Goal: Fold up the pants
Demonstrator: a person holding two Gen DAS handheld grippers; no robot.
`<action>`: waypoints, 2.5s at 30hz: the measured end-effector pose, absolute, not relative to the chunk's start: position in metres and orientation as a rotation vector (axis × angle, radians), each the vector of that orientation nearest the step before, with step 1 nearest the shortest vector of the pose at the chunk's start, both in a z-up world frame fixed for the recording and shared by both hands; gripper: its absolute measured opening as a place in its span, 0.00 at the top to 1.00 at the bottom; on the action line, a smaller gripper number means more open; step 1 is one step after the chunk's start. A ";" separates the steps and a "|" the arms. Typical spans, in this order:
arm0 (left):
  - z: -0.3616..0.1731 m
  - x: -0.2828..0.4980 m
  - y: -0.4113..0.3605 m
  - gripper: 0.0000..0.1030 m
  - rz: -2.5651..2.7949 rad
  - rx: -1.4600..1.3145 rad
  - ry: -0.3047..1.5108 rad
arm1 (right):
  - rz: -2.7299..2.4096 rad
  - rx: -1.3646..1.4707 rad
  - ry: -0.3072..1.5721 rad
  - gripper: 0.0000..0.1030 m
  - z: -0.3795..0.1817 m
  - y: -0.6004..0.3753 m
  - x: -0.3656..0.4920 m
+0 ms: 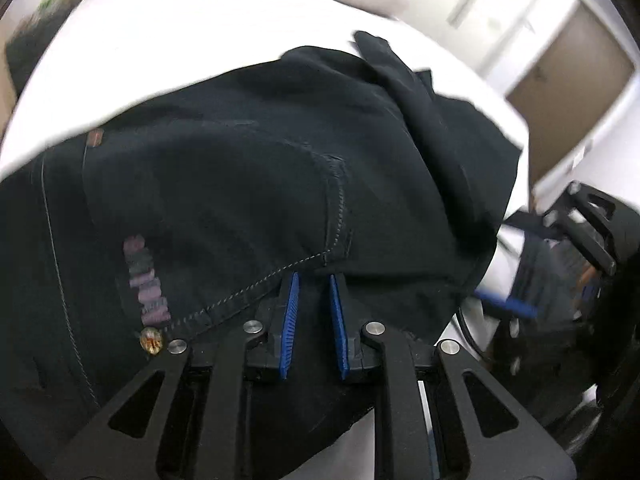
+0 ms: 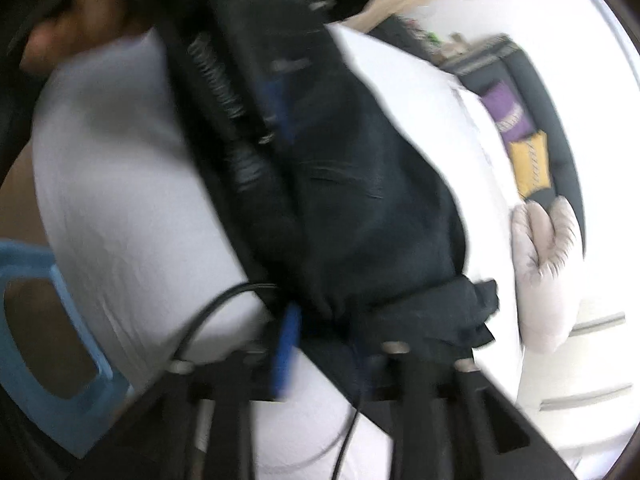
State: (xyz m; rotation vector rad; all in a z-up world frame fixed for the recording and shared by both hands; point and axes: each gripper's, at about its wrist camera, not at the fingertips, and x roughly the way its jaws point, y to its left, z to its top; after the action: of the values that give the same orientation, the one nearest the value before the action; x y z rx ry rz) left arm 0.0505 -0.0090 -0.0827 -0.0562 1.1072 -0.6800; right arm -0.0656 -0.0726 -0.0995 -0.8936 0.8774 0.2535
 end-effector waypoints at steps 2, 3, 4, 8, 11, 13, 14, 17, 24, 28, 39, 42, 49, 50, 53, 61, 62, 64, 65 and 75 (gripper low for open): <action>-0.084 0.052 -0.004 0.85 -0.675 -0.109 1.121 | 0.296 -0.685 0.879 0.19 -0.077 -0.097 -0.067; -0.084 0.052 -0.004 0.85 -0.672 -0.112 1.122 | 0.294 -0.592 0.879 0.19 -0.069 -0.109 -0.064; -0.084 0.052 -0.006 0.85 -0.665 -0.107 1.124 | 0.280 -0.463 0.888 0.19 -0.059 -0.128 -0.057; -0.083 0.052 -0.013 0.85 -0.637 -0.089 1.133 | 0.216 0.143 0.906 0.30 -0.031 -0.228 -0.014; -0.088 0.052 -0.010 0.85 -0.631 -0.097 1.132 | 0.208 0.560 0.839 0.33 -0.034 -0.308 0.016; -0.089 0.054 -0.013 0.85 -0.630 -0.104 1.134 | 0.179 0.769 0.811 0.37 -0.048 -0.352 0.037; -0.090 0.053 -0.010 0.85 -0.629 -0.107 1.135 | 0.161 0.858 0.801 0.43 -0.057 -0.369 0.046; -0.093 0.054 -0.008 0.85 -0.626 -0.115 1.143 | 0.100 1.010 0.794 0.48 -0.083 -0.405 0.075; -0.095 0.059 -0.005 0.85 -0.626 -0.137 1.167 | 0.021 1.145 0.825 0.48 -0.126 -0.436 0.132; -0.096 0.062 -0.005 0.85 -0.627 -0.142 1.176 | -0.002 1.190 0.878 0.48 -0.147 -0.441 0.164; -0.099 0.072 -0.002 0.85 -0.640 -0.151 1.193 | -0.028 1.066 0.818 0.95 -0.121 -0.457 0.188; -0.099 0.073 -0.004 0.85 -0.637 -0.138 1.193 | -0.033 1.004 0.725 0.95 -0.086 -0.474 0.167; -0.098 0.067 -0.014 0.85 -0.624 -0.121 1.184 | -0.210 1.123 0.471 0.95 -0.053 -0.566 0.022; -0.095 0.067 -0.014 0.85 -0.624 -0.120 1.183 | -0.259 1.167 0.457 0.95 -0.063 -0.577 0.000; -0.094 0.064 -0.019 0.85 -0.616 -0.105 1.182 | -0.378 1.333 0.474 0.95 -0.112 -0.595 -0.062; -0.088 0.060 -0.037 0.85 -0.585 -0.059 1.187 | -0.355 1.369 0.468 0.70 -0.128 -0.598 -0.073; -0.088 0.060 -0.039 0.85 -0.581 -0.057 1.187 | -0.359 1.367 0.456 0.68 -0.126 -0.600 -0.071; -0.088 0.059 -0.044 0.85 -0.575 -0.053 1.186 | -0.361 1.367 0.450 0.68 -0.125 -0.604 -0.063; -0.089 0.058 -0.044 0.85 -0.574 -0.051 1.186 | -0.367 1.374 0.456 0.74 -0.127 -0.607 -0.063; -0.089 0.058 -0.041 0.84 -0.569 -0.079 1.190 | -0.500 1.379 0.404 0.97 -0.135 -0.620 -0.097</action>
State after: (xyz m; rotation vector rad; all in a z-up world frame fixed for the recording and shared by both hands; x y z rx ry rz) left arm 0.0580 -0.0406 -0.0892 -0.0785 1.1898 -0.5685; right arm -0.0972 -0.6196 -0.1351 1.3790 0.4044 -0.5002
